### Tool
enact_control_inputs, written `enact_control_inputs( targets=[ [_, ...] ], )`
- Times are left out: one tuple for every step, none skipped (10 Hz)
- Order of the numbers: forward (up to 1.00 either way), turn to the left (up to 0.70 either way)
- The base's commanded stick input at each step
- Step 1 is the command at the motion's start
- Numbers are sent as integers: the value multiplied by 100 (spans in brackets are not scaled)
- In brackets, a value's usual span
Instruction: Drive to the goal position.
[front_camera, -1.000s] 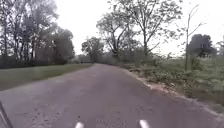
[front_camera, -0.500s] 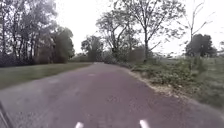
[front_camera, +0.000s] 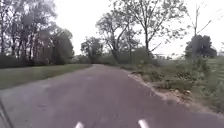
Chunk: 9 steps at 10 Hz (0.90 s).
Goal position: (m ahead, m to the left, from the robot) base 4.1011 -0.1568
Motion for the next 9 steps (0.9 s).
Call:
enact_control_inputs(
  targets=[
    [70,0],
    [70,0],
    [70,0],
    [70,0],
    [70,0],
    [70,0],
    [70,0],
    [70,0],
    [70,0]
  ],
)
